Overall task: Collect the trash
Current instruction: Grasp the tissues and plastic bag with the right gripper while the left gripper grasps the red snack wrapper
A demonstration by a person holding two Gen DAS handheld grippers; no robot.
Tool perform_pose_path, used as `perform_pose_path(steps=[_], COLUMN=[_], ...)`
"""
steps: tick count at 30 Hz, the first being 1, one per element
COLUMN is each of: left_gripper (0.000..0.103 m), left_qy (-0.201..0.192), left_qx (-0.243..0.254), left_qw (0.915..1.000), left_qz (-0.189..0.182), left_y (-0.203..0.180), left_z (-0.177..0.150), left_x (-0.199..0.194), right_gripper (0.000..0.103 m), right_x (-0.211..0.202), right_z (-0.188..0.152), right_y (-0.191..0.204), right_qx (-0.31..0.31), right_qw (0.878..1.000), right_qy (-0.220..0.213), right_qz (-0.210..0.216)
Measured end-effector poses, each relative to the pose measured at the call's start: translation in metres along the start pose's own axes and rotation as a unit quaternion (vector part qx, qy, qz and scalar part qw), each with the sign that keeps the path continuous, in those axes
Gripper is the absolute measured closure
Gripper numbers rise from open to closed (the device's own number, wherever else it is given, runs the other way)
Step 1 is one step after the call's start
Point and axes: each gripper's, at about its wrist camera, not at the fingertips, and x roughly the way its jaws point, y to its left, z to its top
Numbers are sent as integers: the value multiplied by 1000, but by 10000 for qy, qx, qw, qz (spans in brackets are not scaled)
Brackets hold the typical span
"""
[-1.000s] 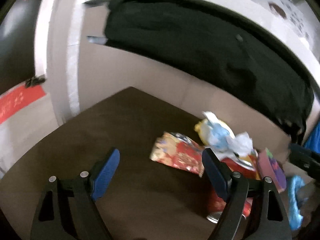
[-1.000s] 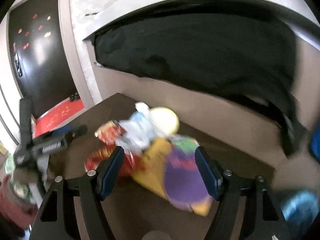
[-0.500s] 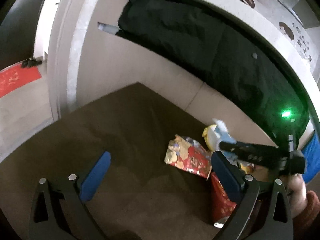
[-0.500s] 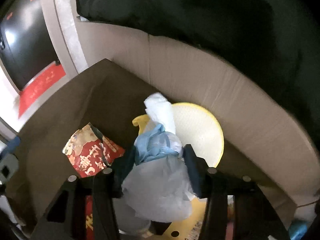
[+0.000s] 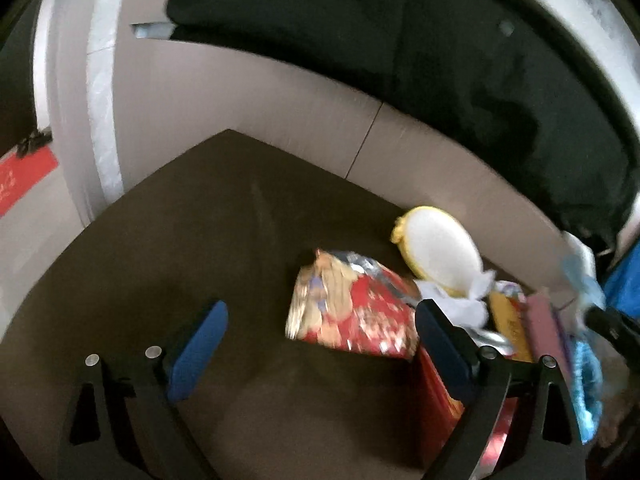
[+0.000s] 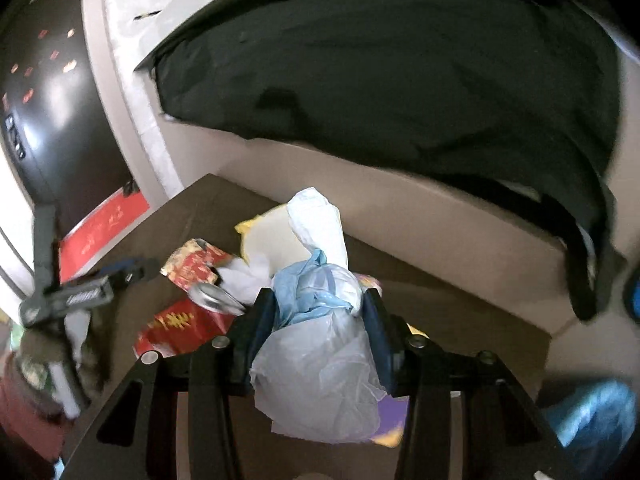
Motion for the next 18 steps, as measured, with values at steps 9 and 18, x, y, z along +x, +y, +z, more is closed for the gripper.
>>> perform_pose_path(steps=[9,18], left_gripper=[9,72], left_qy=[534,509], left_qx=[476,178], left_qw=[9951,9969], left_qz=[685,575], left_y=[-37,-34], left_z=[8,0], left_x=[44,24], right_gripper=[61,60], right_x=[-13,-20], right_z=[-26,-48], right_y=[-26,-36], right_qx=[258,512], right_qw=[9996,9981], right_qy=[-136,-143], right_qz=[54,314])
